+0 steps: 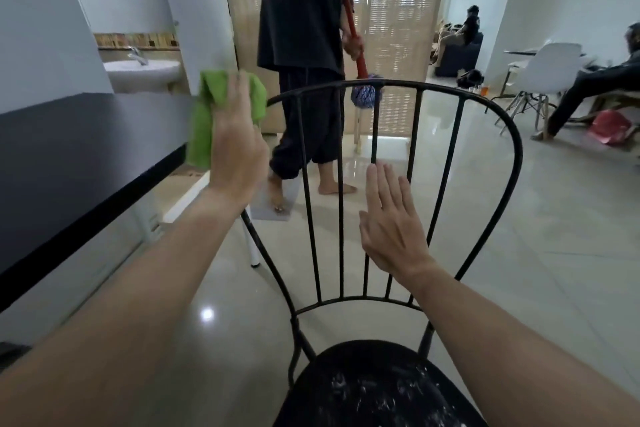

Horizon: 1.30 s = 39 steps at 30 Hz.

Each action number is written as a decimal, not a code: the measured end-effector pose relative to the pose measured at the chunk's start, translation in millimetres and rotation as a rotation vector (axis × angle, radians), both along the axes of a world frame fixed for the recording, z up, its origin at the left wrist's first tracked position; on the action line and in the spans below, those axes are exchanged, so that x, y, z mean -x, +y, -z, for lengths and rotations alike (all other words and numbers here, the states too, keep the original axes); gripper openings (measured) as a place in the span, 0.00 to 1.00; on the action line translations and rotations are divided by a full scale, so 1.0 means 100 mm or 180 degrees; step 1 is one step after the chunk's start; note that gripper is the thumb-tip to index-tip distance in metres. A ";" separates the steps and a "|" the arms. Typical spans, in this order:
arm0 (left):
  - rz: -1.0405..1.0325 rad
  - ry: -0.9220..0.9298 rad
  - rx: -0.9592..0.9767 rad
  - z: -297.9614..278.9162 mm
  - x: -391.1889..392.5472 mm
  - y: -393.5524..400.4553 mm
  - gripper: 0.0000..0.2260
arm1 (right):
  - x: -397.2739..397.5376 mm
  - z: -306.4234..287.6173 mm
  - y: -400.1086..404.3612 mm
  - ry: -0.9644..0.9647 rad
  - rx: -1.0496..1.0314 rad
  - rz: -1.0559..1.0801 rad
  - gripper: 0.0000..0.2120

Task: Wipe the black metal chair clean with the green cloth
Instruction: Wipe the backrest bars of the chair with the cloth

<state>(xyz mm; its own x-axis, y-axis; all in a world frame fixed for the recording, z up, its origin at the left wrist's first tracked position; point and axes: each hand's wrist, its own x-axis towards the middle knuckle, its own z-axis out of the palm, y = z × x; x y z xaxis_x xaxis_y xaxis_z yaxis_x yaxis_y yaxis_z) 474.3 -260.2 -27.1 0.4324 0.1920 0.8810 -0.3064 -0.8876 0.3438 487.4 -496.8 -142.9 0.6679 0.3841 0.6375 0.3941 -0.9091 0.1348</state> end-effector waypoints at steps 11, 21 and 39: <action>-0.0317 0.0542 0.0188 1.19 0.38 -0.20 0.38 | -0.05 0.03 -0.02 -0.0019 -0.0074 -0.0057 0.34; 0.0270 0.1412 0.1966 2.27 0.89 -1.08 0.44 | -0.06 0.04 0.02 -0.0102 -0.0136 0.0014 0.35; -0.0100 -0.0090 0.2094 1.15 0.29 -0.59 0.25 | -0.07 0.03 -0.01 -0.0029 -0.0027 0.0004 0.35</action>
<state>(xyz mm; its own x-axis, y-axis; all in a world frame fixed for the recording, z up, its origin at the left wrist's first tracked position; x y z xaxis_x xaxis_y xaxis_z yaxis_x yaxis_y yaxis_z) 445.1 -318.7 -142.5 0.3963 0.7064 0.5865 -0.3005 -0.5038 0.8099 494.0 -498.1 -146.1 0.6626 0.3779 0.6467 0.3919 -0.9107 0.1306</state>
